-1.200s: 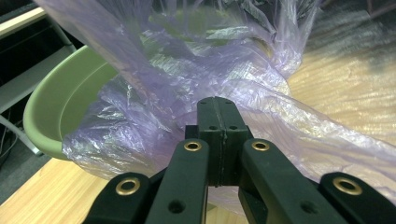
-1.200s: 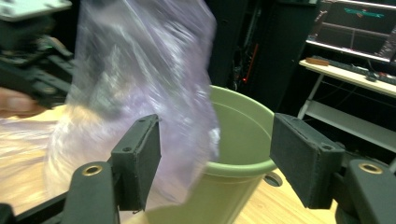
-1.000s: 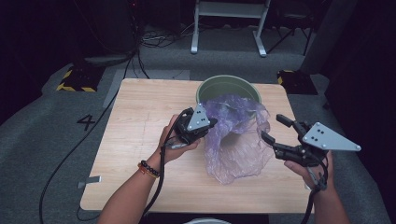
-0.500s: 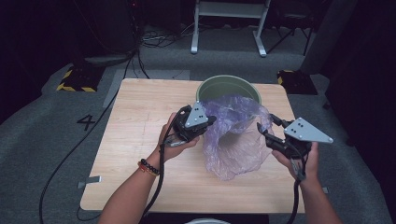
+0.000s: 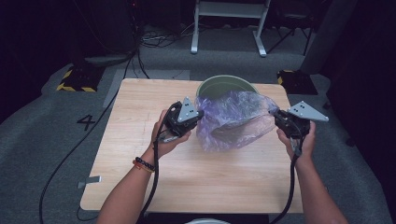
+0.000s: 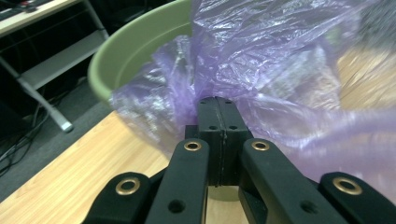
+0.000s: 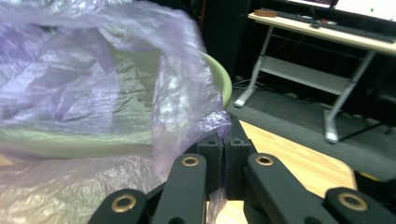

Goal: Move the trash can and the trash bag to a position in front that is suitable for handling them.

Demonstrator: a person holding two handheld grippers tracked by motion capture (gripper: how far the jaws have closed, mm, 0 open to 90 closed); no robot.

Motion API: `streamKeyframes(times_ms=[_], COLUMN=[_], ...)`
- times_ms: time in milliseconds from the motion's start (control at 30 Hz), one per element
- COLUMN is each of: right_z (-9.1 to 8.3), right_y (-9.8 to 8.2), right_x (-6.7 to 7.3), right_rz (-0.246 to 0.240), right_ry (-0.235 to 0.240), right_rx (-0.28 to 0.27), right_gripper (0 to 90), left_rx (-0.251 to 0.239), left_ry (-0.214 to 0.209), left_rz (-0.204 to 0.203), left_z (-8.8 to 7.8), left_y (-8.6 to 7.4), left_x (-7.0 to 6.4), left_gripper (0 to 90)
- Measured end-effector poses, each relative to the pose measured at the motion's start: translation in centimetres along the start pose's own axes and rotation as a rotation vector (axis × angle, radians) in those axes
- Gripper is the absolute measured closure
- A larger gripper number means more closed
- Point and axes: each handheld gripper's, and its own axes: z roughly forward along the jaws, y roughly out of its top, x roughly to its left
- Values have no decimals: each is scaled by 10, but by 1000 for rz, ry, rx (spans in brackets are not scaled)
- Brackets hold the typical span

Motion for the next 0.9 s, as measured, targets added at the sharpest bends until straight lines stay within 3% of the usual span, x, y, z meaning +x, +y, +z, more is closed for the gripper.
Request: streamKeyframes(times_ms=[133, 200, 300, 400, 433, 533, 667, 733, 800, 900], right_z=[10, 15, 19, 20, 19, 17, 16, 17, 17, 18], right_y=[4, 5, 7, 9, 9, 11, 16, 18, 21, 24], right_x=[-4, -5, -5, -2, -1, 2, 8, 10, 12, 14], right_rz=[-2, 4, 11, 2, 3, -11, -28, -37, -47, -67], right_ry=[3, 18, 43, 58, 65, 79, 85, 90, 91, 90], right_rx=[5, 9, 15, 14, 12, 2, -2, -5, -12, -22], right_gripper=[881, 879, 869, 864, 861, 854, 847, 839, 834, 827], left_rx=[-17, -28, -79, -120, -132, -164, -168, -145, -90, -33], left_ry=[29, 48, 0, -54, -80, -100, -168, -184, -161, -141], left_rz=[-24, -61, -109, -123, -114, -88, -57, -27, 22, 35], left_z=[0, -1, -8, -20, -26, -36, -40, -37, -30, -17], left_y=[-4, -4, -3, 3, 7, 15, 25, 30, 37, 43], left_x=[9, 14, 20, 22, 21, 17, 6, 0, -6, -4], left_gripper=[895, 745, 526, 335, 289, 247, 205, 190, 188, 208])
